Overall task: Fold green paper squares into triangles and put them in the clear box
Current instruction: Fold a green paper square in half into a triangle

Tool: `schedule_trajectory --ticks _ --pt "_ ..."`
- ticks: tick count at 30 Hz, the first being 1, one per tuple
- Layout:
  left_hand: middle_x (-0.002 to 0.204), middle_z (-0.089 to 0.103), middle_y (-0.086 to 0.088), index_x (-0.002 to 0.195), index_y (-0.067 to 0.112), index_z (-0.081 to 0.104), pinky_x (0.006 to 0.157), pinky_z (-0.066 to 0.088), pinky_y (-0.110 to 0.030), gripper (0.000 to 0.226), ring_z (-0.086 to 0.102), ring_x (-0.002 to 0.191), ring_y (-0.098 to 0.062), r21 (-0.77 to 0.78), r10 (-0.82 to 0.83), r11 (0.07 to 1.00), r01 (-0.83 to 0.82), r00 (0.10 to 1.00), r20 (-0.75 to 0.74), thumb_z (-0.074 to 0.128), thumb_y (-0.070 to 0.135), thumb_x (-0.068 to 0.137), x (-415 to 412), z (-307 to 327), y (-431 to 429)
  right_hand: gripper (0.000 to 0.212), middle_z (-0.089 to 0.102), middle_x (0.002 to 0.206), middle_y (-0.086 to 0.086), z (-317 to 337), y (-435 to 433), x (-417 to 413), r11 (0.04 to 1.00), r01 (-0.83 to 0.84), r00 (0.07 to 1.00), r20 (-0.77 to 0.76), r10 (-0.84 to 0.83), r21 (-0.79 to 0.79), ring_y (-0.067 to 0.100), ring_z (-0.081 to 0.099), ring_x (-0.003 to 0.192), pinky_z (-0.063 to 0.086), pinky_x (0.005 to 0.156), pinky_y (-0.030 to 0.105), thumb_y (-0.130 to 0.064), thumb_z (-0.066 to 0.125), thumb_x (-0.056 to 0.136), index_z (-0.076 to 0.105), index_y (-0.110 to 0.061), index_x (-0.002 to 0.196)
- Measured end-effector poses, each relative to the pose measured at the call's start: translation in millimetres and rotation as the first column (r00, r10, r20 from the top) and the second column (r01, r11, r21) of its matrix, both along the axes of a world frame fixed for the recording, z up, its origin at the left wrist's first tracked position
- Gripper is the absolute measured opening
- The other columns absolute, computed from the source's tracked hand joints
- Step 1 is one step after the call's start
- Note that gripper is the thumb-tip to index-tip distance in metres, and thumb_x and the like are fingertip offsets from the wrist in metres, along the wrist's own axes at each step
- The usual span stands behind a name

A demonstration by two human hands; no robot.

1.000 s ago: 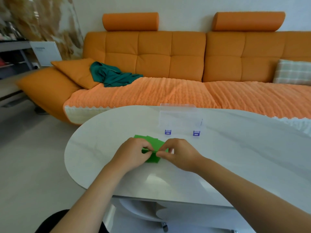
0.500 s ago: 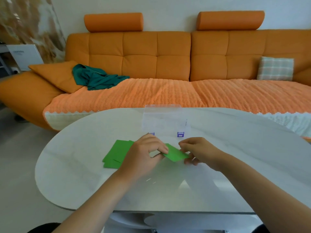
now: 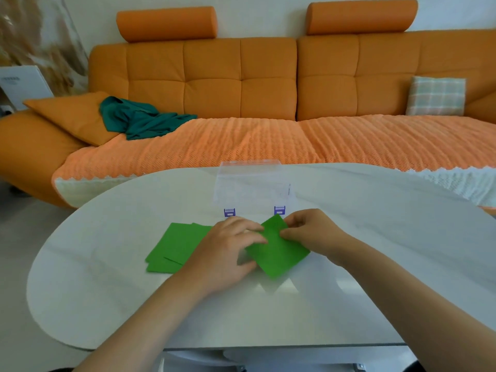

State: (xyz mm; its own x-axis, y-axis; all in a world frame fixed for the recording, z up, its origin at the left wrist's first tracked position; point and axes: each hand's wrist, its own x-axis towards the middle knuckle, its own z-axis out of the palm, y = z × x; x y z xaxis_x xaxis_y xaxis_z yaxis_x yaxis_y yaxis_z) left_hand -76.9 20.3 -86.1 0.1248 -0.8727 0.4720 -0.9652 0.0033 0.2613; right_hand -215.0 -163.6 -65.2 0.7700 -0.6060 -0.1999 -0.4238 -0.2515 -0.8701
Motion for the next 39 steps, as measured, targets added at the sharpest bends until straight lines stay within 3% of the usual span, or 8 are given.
schedule_trajectory --ticks 6,13,18,23,27,31,34,39 --pt "0.151 0.032 0.013 0.147 0.027 0.033 0.117 0.022 -0.028 0.063 0.022 0.141 -0.008 0.419 0.349 0.867 -0.269 0.929 -0.126 0.057 0.047 0.093 26 4 25 0.006 0.073 0.092 0.015 -5 2 6 0.995 0.059 0.998 0.001 -0.059 -0.08 0.022 0.064 0.076 0.053 0.074 0.033 -0.014 0.072 0.081 0.074 -0.011 0.086" --pt "0.142 0.043 0.015 0.133 0.038 0.052 0.112 0.03 -0.026 0.068 0.035 0.134 -0.008 0.103 0.031 0.994 -0.028 0.999 -0.029 0.073 0.014 0.073 24 14 24 0.012 0.067 0.081 0.006 10 5 12 0.987 0.079 0.996 0.034 -0.085 0.143 0.019 0.056 0.069 0.042 0.059 0.028 -0.014 0.073 0.085 0.074 -0.01 0.096" --pt "0.128 0.057 0.014 0.094 0.034 0.076 0.101 0.042 -0.03 0.022 0.046 0.125 -0.011 -0.091 -0.023 0.996 0.014 0.995 -0.101 0.08 0.022 0.076 12 18 9 0.013 0.071 0.083 0.006 15 2 9 0.973 0.033 0.999 0.012 -0.037 0.23 0.019 0.058 0.07 0.044 0.066 0.032 -0.015 0.073 0.085 0.076 -0.013 0.098" --pt "0.13 0.051 0.028 0.078 0.035 0.073 0.109 0.034 -0.031 0.006 0.043 0.127 -0.001 0.032 0.123 0.992 -0.121 0.9 -0.419 0.077 0.036 0.082 8 15 -2 0.007 0.071 0.072 0.001 13 12 10 0.997 0.042 0.996 0.08 -0.047 0.064 0.006 0.061 0.054 0.046 0.049 0.017 -0.007 0.072 0.086 0.075 -0.014 0.088" --pt "0.125 0.059 0.025 0.075 0.032 0.073 0.106 0.038 -0.028 0.009 0.053 0.118 0.003 0.17 0.23 0.972 -0.161 0.786 -0.574 0.074 0.033 0.084 7 11 -10 0.009 0.077 0.082 0.003 11 19 9 0.999 -0.048 0.992 0.116 0.046 0.013 0.012 0.071 0.071 0.057 0.067 0.023 -0.009 0.07 0.088 0.076 -0.016 0.089" --pt "0.082 0.072 0.014 0.08 0.024 0.075 0.079 0.048 -0.024 0.008 0.064 0.078 -0.002 0.135 0.237 0.97 -0.2 0.686 -0.688 0.073 0.028 0.087 5 12 -14 0.015 0.073 0.073 -0.005 12 24 9 0.996 -0.086 0.989 0.117 0.087 -0.007 0.007 0.062 0.063 0.05 0.063 0.021 -0.02 0.063 0.094 0.077 -0.019 0.087" --pt "0.078 0.072 0.006 0.082 0.023 0.075 0.072 0.049 -0.031 0.007 0.062 0.07 -0.017 0.08 0.232 0.961 -0.265 0.614 -0.755 0.072 0.025 0.088 3 10 -16 0.018 0.073 0.074 -0.002 16 27 8 0.992 -0.118 0.981 0.158 0.112 0.034 0.006 0.064 0.066 0.049 0.064 0.018 -0.03 0.064 0.094 0.077 -0.019 0.087" --pt "0.084 0.068 0.017 0.091 0.034 0.069 0.071 0.056 -0.036 0.01 0.055 0.06 -0.009 0.014 0.218 0.949 -0.314 0.627 -0.747 0.073 0.026 0.087 -1 6 -16 0.005 0.076 0.083 0.003 11 29 11 0.997 -0.067 0.983 0.168 0.071 -0.032 0.009 0.066 0.073 0.051 0.072 0.023 -0.02 0.073 0.087 0.078 -0.02 0.089"
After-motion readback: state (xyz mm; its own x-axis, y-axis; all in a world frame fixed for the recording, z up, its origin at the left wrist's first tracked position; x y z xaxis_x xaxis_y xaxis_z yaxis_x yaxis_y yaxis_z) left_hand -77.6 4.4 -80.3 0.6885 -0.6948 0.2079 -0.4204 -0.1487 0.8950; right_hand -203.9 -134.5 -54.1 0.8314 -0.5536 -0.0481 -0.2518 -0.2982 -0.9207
